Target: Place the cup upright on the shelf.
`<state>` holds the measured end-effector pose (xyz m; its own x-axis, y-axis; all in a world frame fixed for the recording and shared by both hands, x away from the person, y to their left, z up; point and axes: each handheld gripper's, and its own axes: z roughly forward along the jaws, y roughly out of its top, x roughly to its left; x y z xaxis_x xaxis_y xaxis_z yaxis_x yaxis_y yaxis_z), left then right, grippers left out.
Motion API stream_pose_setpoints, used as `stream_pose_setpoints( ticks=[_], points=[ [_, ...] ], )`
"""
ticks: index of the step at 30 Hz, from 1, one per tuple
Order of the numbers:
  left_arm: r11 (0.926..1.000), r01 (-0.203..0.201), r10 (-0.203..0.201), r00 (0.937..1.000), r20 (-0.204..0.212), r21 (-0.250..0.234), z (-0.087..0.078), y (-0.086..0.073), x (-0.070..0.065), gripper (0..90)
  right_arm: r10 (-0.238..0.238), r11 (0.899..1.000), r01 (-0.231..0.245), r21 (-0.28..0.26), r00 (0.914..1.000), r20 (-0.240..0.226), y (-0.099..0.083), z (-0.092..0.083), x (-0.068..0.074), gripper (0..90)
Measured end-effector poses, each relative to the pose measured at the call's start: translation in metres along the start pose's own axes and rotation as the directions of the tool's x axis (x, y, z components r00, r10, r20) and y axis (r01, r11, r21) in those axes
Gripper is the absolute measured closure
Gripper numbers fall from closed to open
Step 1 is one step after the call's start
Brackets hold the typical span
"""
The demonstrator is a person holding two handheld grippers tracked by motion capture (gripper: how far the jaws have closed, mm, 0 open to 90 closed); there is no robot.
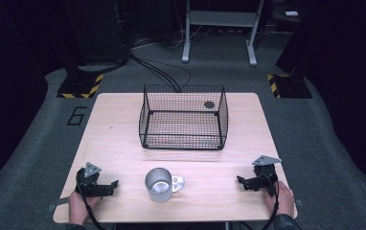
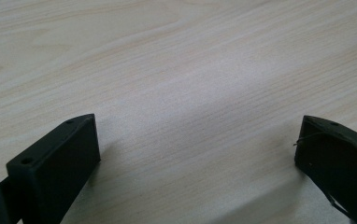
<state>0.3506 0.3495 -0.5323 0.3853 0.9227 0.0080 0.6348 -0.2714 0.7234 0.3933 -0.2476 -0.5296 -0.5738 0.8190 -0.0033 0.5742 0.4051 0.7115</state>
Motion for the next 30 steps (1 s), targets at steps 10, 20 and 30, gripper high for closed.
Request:
stream_pose_setpoints(
  ticks=[10, 20, 30],
  points=[
    [0.9999, 0.005, -0.005, 0.9995, 0.03, -0.014, -0.002, -0.001, 0.001, 0.1, -0.004, 1.0, 0.004, -0.001, 1.0, -0.005, 0.0, 0.0, 0.0, 0.0],
    [0.999, -0.021, 0.025, 0.9946, 0.1, -0.04, -0.016, 0.002, -0.007, 0.0, -0.007, 1.0, 0.007, 0.0, 1.0, -0.005, 0.0, 0.0, -0.001, 0.0],
    [0.9913, -0.085, 0.107, 0.9634, 0.246, -0.101, -0.038, 0.017, -0.035, 0.0, -0.009, 1.0, 0.009, -0.001, 0.9999, -0.007, 0.0, 0.0, -0.001, 0.0]
  ],
)
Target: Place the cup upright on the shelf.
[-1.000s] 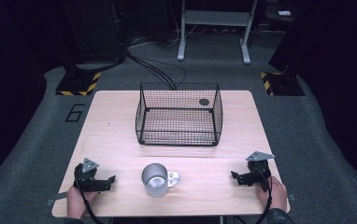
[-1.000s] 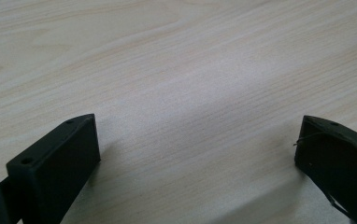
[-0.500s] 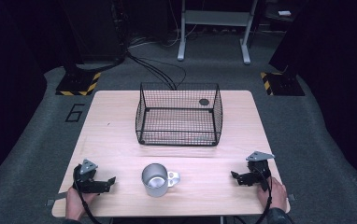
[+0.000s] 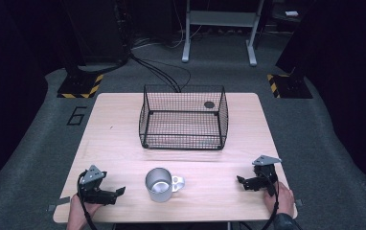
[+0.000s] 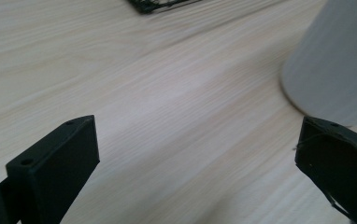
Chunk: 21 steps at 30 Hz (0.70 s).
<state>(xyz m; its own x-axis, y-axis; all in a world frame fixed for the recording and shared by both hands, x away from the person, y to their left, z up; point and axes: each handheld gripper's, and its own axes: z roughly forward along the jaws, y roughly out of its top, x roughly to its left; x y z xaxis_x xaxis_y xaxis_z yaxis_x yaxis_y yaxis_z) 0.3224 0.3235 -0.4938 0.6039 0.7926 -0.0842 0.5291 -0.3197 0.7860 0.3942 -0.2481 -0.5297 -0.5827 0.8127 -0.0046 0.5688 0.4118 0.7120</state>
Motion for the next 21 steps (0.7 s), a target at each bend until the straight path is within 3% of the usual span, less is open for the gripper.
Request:
stream_pose_setpoints(
  ticks=[1, 4, 6, 9, 10, 11, 16, 19, 21],
  points=[
    [1.0, 0.0, 0.0, 1.0, 0.0, 0.0, 0.0, 0.0, 0.0, 0.0, 0.0, 1.0, 0.0, 0.0, 1.0, 0.0, 0.0, 0.0, 0.0, 0.0],
    [0.9982, -0.058, 0.059, 0.9968, 0.055, -0.015, -0.002, 0.009, -0.013, 0.0, -0.001, 1.0, 0.001, 0.001, 1.0, 0.0, 0.0, 0.0, 0.0, 0.0],
    [0.9967, -0.073, 0.076, 0.9942, 0.077, -0.034, -0.002, 0.013, -0.02, 0.0, 0.001, 1.0, -0.001, 0.001, 1.0, -0.002, 0.0, 0.0, 0.0, 0.0],
    [0.9964, -0.074, 0.078, 0.9911, 0.108, -0.042, -0.002, 0.016, -0.026, 0.0, 0.0, 1.0, 0.0, 0.0, 1.0, -0.001, 0.0, 0.0, 0.0, 0.0],
    [0.9945, -0.092, 0.098, 0.987, 0.127, -0.05, -0.001, 0.019, -0.033, 0.0, 0.003, 1.0, -0.003, -0.006, 1.0, -0.001, 0.0, 0.0, 0.0, 0.0],
    [0.9945, -0.092, 0.098, 0.987, 0.127, -0.05, -0.001, 0.019, -0.033, 0.0, 0.003, 1.0, -0.003, -0.006, 1.0, -0.001, 0.0, 0.0, 0.0, 0.0],
    [0.9912, -0.111, 0.123, 0.9757, 0.182, -0.071, 0.003, 0.026, -0.047, 0.0, 0.001, 1.0, -0.001, -0.005, 1.0, -0.001, 0.0, 0.0, 0.0, 0.0],
    [0.9907, -0.109, 0.123, 0.9744, 0.188, -0.08, 0.005, 0.028, -0.051, 0.0, 0.003, 1.0, -0.003, -0.005, 1.0, -0.001, 0.0, 0.0, 0.0, 0.0],
    [0.9896, -0.118, 0.133, 0.9702, 0.203, -0.082, 0.007, 0.031, -0.053, 0.0, 0.008, 1.0, -0.008, -0.006, 1.0, 0.0, 0.0, 0.0, 0.0, 0.0]
  ],
)
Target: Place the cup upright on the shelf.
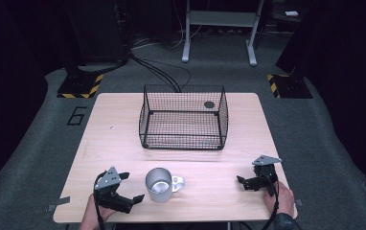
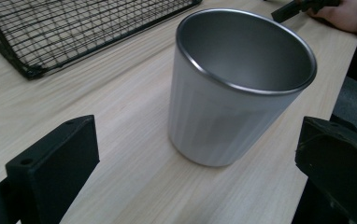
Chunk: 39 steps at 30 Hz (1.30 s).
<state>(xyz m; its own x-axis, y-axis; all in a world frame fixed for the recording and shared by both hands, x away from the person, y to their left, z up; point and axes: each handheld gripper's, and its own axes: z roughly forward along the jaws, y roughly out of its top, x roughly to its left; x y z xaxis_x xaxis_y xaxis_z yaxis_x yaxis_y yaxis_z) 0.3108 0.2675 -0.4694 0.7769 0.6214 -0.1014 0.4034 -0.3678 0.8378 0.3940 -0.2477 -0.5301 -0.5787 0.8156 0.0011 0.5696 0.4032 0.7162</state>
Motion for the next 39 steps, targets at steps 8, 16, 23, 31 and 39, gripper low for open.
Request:
stream_pose_setpoints(
  ticks=[8, 16, 23, 31, 39],
  points=[
    [0.9996, -0.028, 0.028, 0.9987, 0.042, -0.003, 0.011, 0.012, -0.009, 0.0, -0.005, 1.0, 0.005, 0.001, 1.0, -0.001, 0.0, 0.0, 0.0, 0.0],
    [0.999, -0.045, 0.045, 0.9971, 0.061, -0.01, 0.021, 0.019, -0.015, 0.0, -0.008, 1.0, 0.008, 0.002, 1.0, -0.002, 0.0, 0.0, -0.001, 0.0],
    [0.9977, -0.067, 0.066, 0.9938, 0.089, 0.008, 0.032, 0.026, -0.018, 0.0, -0.007, 1.0, 0.007, 0.001, 1.0, -0.002, 0.0, 0.0, -0.001, 0.0],
    [0.9956, -0.091, 0.09, 0.9927, 0.081, 0.019, 0.044, 0.031, -0.021, 0.2, -0.008, 1.0, 0.008, 0.001, 1.0, -0.002, 0.0, 0.0, -0.001, 0.0],
    [0.9948, -0.099, 0.098, 0.9931, 0.065, 0.023, 0.055, 0.034, -0.023, 2.0, -0.009, 1.0, 0.009, 0.002, 1.0, -0.003, 0.0, 0.0, -0.001, 0.0]
  ],
)
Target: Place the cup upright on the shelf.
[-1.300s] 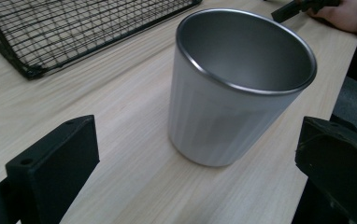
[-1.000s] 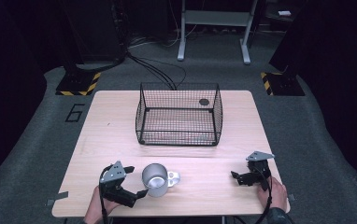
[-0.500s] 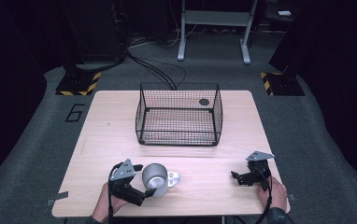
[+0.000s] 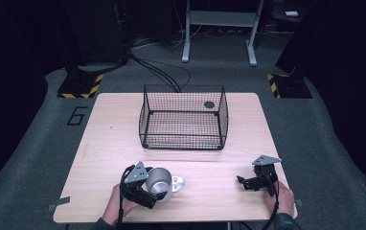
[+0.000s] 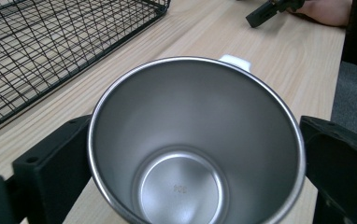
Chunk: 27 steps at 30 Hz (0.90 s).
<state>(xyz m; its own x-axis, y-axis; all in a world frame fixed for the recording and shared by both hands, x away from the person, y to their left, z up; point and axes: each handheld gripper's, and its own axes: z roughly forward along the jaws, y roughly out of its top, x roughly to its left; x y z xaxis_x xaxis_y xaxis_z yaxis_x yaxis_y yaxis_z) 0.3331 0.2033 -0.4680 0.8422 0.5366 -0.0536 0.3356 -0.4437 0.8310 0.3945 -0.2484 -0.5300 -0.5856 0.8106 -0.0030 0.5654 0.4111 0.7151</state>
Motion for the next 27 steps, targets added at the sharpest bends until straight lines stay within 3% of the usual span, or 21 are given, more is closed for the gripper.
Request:
stream_pose_setpoints(
  ticks=[11, 16, 27],
  points=[
    [0.9999, -0.001, 0.002, 0.9999, -0.013, 0.016, 0.009, 0.002, -0.001, 4.7, 0.0, 1.0, 0.0, 0.0, 1.0, -0.001, 0.0, 0.0, 0.0, 0.0],
    [0.9999, -0.007, 0.008, 0.9991, -0.041, 0.011, 0.012, 0.002, -0.003, 5.0, 0.0, 1.0, 0.0, 0.0, 1.0, -0.001, 0.0, 0.0, 0.0, 0.0],
    [1.0, 0.0, 0.0, 0.9994, -0.036, 0.009, 0.011, 0.001, -0.003, 6.1, 0.0, 1.0, 0.0, 0.0, 1.0, -0.001, 0.0, 0.0, 0.0, 0.0]
  ],
)
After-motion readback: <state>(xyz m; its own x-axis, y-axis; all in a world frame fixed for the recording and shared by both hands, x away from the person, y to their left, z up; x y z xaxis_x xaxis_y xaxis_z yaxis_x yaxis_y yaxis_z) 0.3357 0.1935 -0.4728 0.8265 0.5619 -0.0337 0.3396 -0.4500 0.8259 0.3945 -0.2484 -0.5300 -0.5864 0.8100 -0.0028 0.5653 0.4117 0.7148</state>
